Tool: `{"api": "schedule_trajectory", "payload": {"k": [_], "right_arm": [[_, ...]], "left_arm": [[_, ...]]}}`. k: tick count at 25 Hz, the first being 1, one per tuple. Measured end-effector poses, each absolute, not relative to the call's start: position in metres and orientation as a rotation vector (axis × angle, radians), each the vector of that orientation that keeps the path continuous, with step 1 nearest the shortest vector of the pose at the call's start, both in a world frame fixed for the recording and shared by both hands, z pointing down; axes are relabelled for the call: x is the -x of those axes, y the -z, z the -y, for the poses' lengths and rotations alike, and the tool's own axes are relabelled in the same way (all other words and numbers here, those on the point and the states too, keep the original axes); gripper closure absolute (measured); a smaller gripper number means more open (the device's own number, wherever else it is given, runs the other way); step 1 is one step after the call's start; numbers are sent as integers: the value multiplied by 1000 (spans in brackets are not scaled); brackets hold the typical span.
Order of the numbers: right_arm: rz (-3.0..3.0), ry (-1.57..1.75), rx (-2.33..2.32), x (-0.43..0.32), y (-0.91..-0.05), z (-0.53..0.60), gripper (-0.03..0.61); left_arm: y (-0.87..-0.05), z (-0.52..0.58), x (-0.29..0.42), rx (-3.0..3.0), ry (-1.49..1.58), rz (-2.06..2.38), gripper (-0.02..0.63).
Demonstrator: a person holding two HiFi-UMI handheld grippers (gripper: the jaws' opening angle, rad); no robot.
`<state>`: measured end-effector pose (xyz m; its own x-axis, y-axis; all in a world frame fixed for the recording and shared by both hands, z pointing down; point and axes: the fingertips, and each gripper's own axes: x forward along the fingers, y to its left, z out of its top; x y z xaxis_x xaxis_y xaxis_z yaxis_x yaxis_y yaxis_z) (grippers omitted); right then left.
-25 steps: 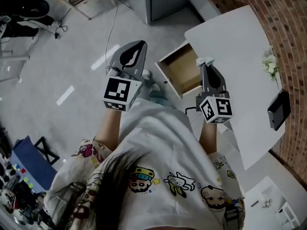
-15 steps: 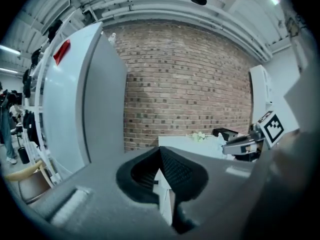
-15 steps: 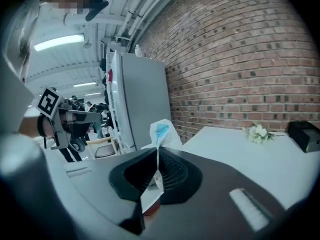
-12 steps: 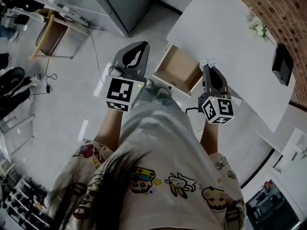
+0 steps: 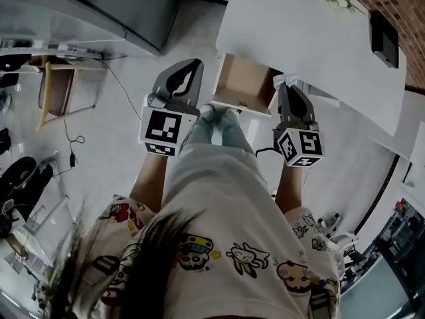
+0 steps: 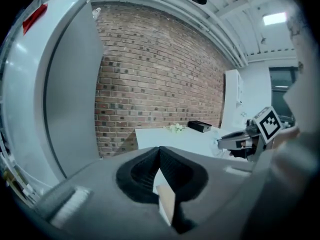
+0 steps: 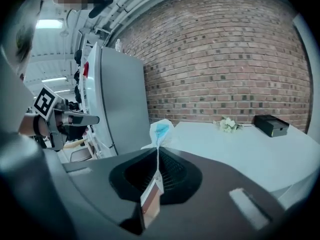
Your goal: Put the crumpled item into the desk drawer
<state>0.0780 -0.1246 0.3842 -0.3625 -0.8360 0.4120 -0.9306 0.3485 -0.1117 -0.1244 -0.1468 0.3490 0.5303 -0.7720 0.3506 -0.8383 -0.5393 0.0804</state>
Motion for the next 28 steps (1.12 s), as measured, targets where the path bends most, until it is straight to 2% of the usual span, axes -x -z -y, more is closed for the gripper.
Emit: {"api": "schedule_trajectory", "payload": {"k": [28], "right_arm": [[2226,-642,-1444,-98,-503,123,563]], "left_arm": [[-466,141,59,-2448,-483,1192,617]]}}
